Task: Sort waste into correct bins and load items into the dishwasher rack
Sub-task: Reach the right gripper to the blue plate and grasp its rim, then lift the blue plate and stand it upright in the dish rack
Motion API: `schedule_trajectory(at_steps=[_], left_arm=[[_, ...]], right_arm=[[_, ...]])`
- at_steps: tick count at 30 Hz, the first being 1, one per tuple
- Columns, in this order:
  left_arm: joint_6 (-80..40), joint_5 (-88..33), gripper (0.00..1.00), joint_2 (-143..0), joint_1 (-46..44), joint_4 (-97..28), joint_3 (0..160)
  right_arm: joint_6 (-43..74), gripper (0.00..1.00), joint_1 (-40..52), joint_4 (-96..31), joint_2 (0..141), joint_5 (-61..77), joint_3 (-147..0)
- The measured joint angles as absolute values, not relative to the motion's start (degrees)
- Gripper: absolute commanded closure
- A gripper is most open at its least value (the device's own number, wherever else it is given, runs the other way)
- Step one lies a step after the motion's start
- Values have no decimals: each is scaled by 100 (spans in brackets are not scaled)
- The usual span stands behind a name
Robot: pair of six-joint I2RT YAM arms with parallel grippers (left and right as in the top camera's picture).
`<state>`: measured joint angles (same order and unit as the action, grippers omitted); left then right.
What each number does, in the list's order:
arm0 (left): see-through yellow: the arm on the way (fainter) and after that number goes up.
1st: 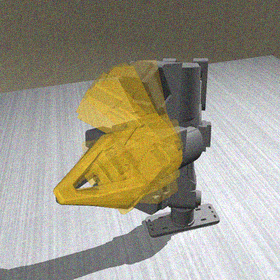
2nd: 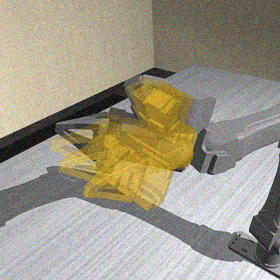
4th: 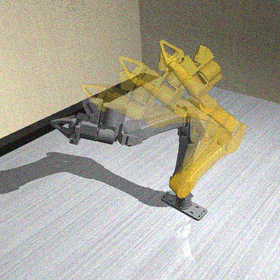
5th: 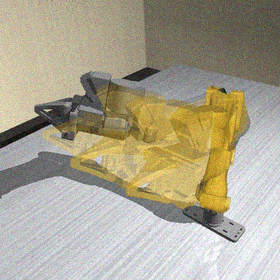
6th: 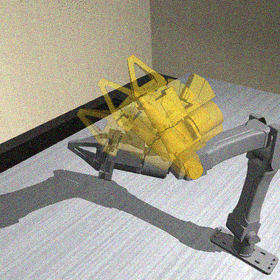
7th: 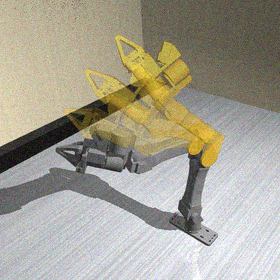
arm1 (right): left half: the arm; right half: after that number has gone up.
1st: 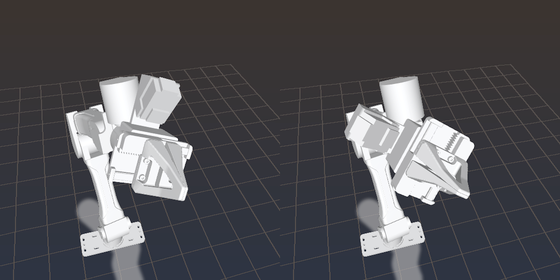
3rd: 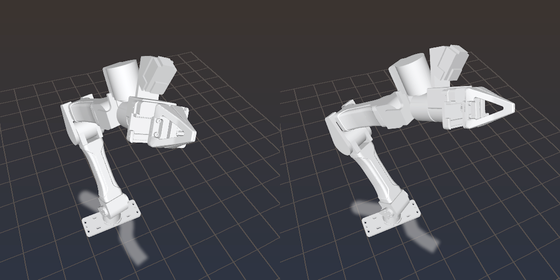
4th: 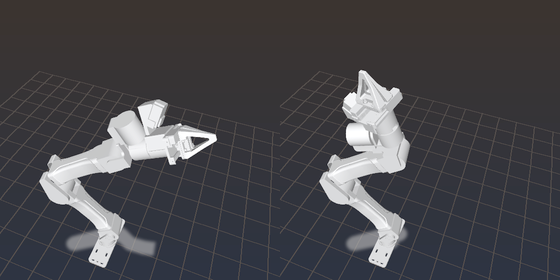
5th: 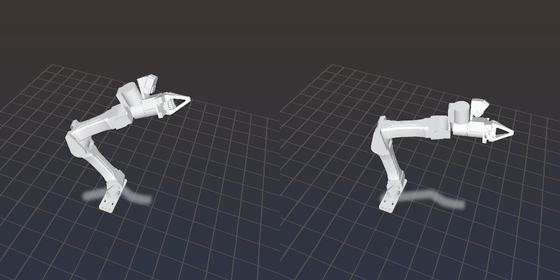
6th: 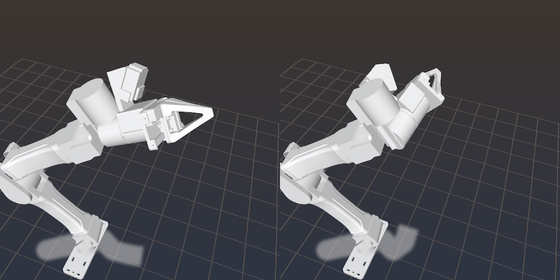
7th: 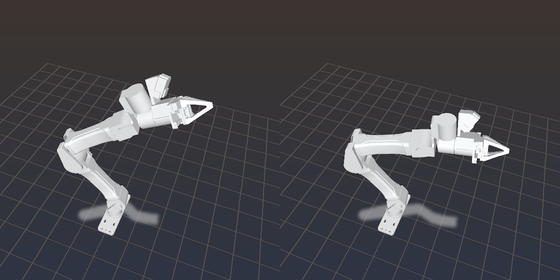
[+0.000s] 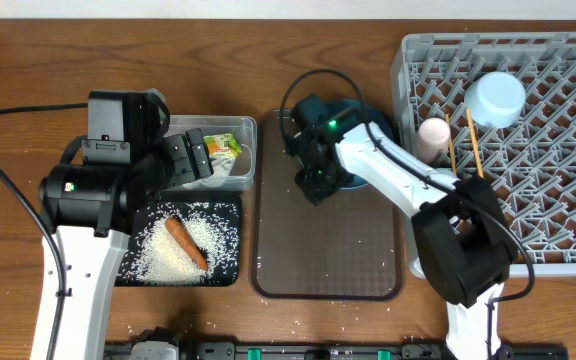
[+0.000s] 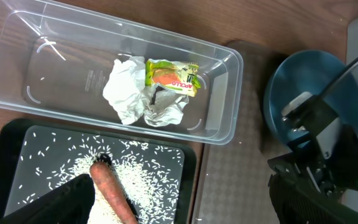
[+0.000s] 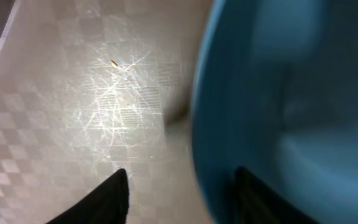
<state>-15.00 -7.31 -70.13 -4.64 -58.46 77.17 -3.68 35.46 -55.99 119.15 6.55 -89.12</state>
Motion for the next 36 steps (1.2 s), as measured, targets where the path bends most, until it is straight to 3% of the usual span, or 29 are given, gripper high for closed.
schedule_trajectory(at_steps=[2,4,5,17,25,29,36], left_arm=[[-1500,-729,8,-7013,-464,-5846,7717],[-1500,-729,8,-7013,-467,-5848,7717],[-1500,-729,8,-7013,-467,-5846,7717],[-1500,-729,8,-7013,-464,-5846,7717],[-1500,-731,8,-7013,-464,-5846,7717],[-1500,-729,8,-7013,-467,-5846,7717],[-1500,-729,8,-7013,-467,-5848,7717]], right_arm=[[-386,71,3566,-5590,11920,637,-8912],[-388,94,3573,-5579,11920,615,-8912],[-408,99,3575,-5572,11920,589,-8912],[-405,99,3603,-5732,11452,1087,-8949],[-395,99,3411,-6213,9356,2307,-8952],[-355,99,2679,-6783,8232,2655,-8962],[-993,99,449,-8018,7371,4012,-8976]])
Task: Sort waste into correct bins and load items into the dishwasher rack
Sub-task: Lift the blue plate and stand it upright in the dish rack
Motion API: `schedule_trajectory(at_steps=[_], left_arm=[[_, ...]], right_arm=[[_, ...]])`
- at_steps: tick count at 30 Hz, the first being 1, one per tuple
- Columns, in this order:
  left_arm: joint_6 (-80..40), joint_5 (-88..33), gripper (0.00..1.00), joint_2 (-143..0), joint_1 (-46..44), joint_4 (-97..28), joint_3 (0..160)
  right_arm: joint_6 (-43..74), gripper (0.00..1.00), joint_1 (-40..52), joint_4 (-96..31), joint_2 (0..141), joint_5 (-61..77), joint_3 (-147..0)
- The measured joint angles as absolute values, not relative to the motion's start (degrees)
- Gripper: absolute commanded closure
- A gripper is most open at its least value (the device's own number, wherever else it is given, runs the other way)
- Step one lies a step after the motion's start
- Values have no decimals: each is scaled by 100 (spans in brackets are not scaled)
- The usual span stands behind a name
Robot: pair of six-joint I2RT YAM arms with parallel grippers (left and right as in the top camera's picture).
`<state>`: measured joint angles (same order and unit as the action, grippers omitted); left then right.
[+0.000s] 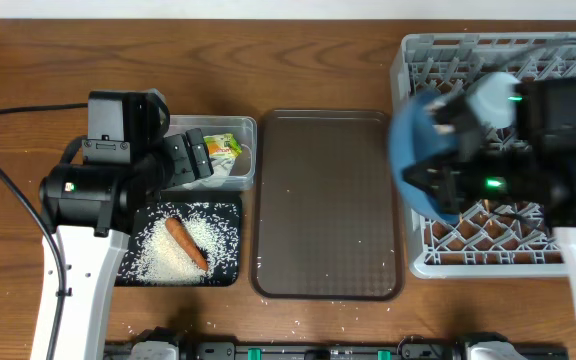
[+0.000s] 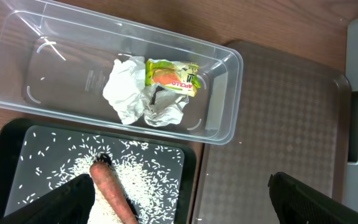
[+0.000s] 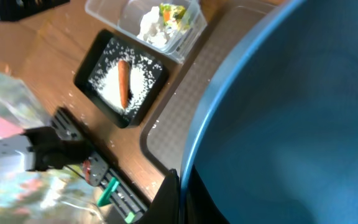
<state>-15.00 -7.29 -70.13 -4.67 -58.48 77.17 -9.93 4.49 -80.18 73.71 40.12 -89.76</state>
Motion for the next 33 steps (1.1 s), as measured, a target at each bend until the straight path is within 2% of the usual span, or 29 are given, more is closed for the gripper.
schedule_trajectory(at_steps=[5,13,23,33], left_arm=[[-1500,-729,8,-7013,-467,-5846,7717],[-1500,-729,8,-7013,-464,-5848,7717],[-1500,-731,8,-7013,-464,-5848,7717],[-1500,-731,8,-7013,-467,-5848,7717]], right_arm=[[-2012,99,-810,-9059,7564,4960,-8973],[-3485,99,-1979,-9712,8344,5664,-8973],[-4329,99,-2790,-9725,9535,5883,-8973],[-4764,99,-2971,-9725,10086,6423,-8976]])
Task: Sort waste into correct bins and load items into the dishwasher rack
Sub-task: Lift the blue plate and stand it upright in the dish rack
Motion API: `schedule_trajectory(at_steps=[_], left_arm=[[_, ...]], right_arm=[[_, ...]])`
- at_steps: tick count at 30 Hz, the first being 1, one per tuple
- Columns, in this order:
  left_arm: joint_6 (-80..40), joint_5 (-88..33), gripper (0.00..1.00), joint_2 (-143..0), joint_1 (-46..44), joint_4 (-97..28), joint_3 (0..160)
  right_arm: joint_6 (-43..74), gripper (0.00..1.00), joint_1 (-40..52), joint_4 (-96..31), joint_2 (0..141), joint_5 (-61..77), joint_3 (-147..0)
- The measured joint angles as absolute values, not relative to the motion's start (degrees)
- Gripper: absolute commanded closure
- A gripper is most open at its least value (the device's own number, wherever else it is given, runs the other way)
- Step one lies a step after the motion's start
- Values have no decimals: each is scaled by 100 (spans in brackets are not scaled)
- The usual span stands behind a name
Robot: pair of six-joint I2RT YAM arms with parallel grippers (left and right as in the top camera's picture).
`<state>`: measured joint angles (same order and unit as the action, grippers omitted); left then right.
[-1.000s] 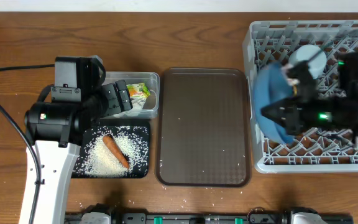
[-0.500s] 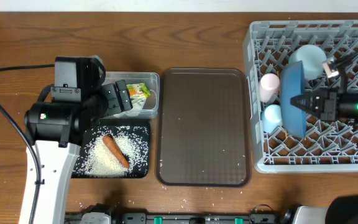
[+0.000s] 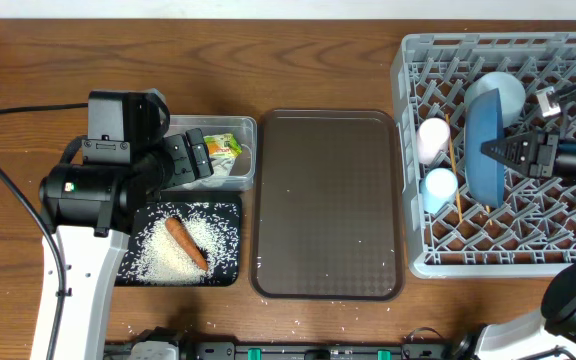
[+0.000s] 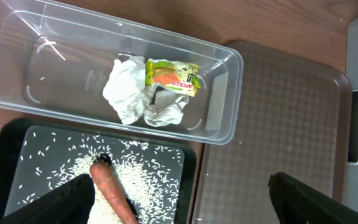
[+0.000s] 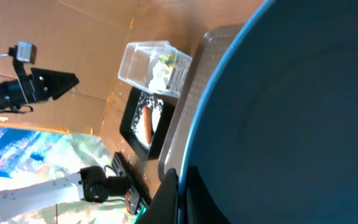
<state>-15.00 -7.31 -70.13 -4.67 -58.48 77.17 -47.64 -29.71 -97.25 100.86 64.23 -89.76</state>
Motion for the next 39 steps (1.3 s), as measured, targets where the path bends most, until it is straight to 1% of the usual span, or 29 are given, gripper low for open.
schedule_trajectory(at_steps=[32,39], left_arm=[[-1500,-731,8,-7013,-464,-5846,7717],[-1500,-729,8,-7013,-467,-5846,7717]], right_arm=[[-4056,99,-2851,-9688,10088,6700,-8984],[-3983,99,-2873,-9703,10088,7032,-8984]])
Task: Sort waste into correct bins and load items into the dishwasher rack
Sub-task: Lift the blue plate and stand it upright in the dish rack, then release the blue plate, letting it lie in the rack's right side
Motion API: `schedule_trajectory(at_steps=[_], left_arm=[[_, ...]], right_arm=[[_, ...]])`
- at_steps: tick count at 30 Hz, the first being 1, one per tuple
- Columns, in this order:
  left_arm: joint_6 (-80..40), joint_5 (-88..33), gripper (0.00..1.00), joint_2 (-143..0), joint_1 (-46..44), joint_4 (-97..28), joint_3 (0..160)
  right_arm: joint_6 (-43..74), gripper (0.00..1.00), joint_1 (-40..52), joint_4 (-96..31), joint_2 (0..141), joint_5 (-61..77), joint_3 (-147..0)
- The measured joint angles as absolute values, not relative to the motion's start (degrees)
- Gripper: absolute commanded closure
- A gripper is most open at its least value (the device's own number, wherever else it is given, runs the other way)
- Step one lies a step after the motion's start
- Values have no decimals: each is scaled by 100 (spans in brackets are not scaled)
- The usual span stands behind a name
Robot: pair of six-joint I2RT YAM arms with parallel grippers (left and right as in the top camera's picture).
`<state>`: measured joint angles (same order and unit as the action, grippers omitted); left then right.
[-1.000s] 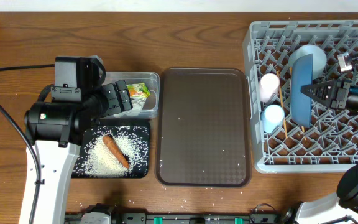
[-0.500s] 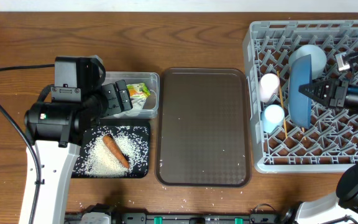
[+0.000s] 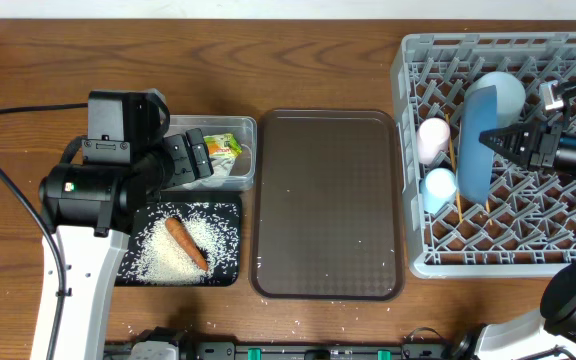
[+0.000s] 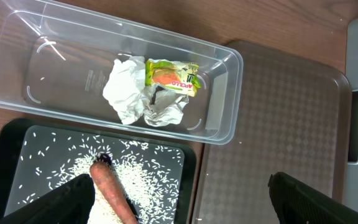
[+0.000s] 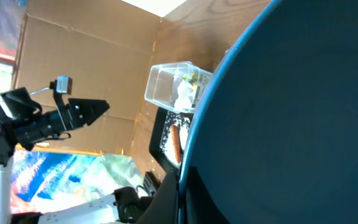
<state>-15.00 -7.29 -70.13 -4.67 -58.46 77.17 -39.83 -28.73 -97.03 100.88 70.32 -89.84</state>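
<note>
A blue plate (image 3: 475,140) stands on edge in the grey dishwasher rack (image 3: 568,255), filling the right wrist view (image 5: 291,112). My right gripper (image 3: 503,140) is shut on its rim. A carrot (image 3: 185,243) lies on rice in the black tray (image 3: 228,270), also seen as carrot (image 4: 112,193). The clear bin (image 4: 222,93) holds crumpled paper (image 4: 129,96) and a green wrapper (image 4: 171,76). My left gripper (image 4: 179,202) hangs open above the black tray and the brown tray's edge.
A brown serving tray (image 3: 328,200) lies in the middle. In the rack are a white bowl (image 3: 508,90), a pink cup (image 3: 433,140), a pale blue cup (image 3: 439,187) and chopsticks (image 3: 452,160). Rice grains lie scattered near the table's front edge.
The blue plate has shifted a little higher and nearer upright in the rack, with my right gripper still shut on it. The left arm has not moved.
My right gripper was at the blue plate on the brown tray. Then it held the plate in the air by the rack's left side. Then the plate stood on edge between the rack's pegs, where it is now. My left gripper stayed open throughout.
</note>
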Motion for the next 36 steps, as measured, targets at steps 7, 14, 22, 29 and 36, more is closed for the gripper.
schedule_trajectory(at_steps=[7,14,22,29,36], left_arm=[[-1500,-729,8,-7013,-467,-5848,7717],[-1500,-729,8,-7013,-464,-5848,7717],[-1500,-731,8,-7013,-464,-5848,7717],[-1500,-729,8,-7013,-467,-5848,7717],[-1500,-729,8,-7013,-467,-5848,7717]], right_arm=[[-3955,99,-3234,-9703,10088,6934,-8984],[-3953,99,-3824,-9751,10086,6882,-8982],[-3951,99,-3892,-9734,10086,6875,-8954],[-3096,94,-4615,-9242,9992,6733,-8952],[-1850,75,-5454,-8635,9983,6018,-8949]])
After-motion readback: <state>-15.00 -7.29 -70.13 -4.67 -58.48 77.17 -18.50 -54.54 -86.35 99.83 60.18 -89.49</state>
